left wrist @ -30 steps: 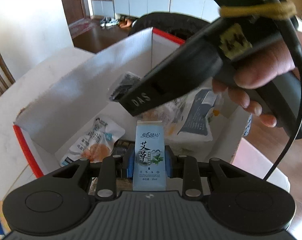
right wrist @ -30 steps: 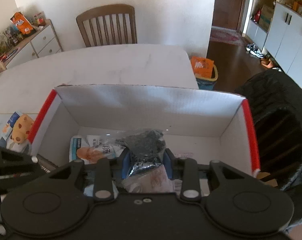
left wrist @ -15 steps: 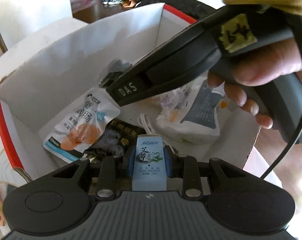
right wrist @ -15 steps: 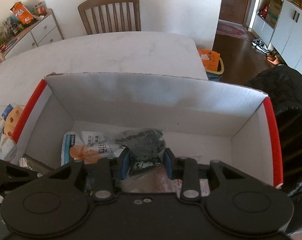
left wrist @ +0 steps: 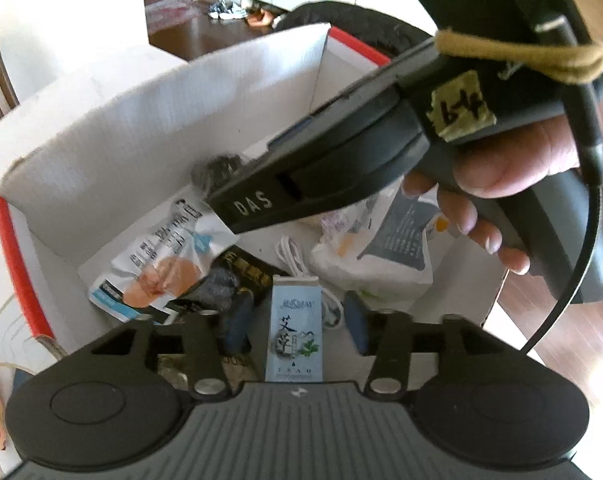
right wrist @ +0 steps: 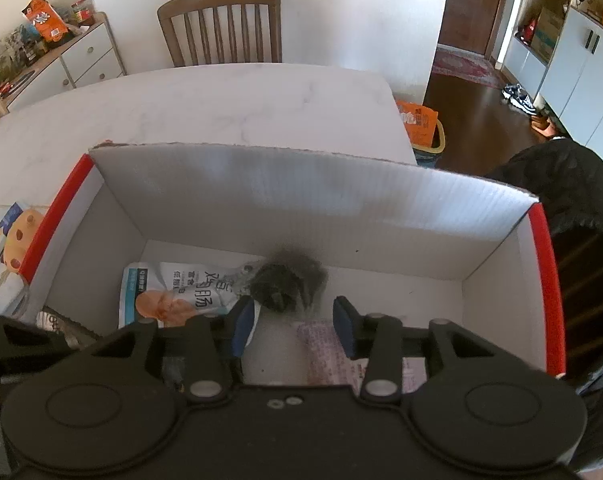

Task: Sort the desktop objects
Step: 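Open both tools to release the carton and black bag inside the box, then move both tools out of the box toward the biscuit packet and toy pig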

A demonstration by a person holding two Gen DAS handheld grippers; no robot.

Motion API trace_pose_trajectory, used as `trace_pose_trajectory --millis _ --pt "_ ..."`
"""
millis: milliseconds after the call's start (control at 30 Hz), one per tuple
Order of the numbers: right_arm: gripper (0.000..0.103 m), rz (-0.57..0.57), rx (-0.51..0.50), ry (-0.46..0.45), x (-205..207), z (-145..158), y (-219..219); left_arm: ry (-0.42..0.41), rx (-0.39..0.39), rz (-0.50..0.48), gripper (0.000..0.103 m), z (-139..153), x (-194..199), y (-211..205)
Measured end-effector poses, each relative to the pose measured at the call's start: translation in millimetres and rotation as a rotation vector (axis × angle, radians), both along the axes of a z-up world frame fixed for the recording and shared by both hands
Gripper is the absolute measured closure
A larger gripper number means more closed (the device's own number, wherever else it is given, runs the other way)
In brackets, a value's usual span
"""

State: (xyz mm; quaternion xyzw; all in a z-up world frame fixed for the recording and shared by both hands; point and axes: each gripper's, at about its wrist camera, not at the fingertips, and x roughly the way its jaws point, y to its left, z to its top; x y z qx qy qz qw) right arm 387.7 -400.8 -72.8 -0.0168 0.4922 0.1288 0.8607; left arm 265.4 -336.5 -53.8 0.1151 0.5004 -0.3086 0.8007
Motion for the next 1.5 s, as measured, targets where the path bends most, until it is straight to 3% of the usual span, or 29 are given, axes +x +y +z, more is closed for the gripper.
trace_pose_trajectory --millis 233,633,1167,1267,1500 --pt "0.041 -0.008 0.021 -0.024 -9 12 -10 -0.028 -0.026 0.007 0.048 9 -2 4" --pt "0.039 -0.006 0.044 -0.059 -28 35 -11 -0.076 -0.067 0.019 0.048 20 -12 -1" --pt "0.036 -0.042 0.090 -0.128 -69 68 -12 -0.148 -0.177 0.048 0.047 55 -49 29" --pt "0.034 -0.048 0.100 -0.138 -78 74 -11 -0.175 -0.192 0.063 0.039 63 -58 42" --pt "0.031 -0.063 0.138 -0.151 -101 81 2 -0.206 -0.214 0.116 0.035 77 -71 75"
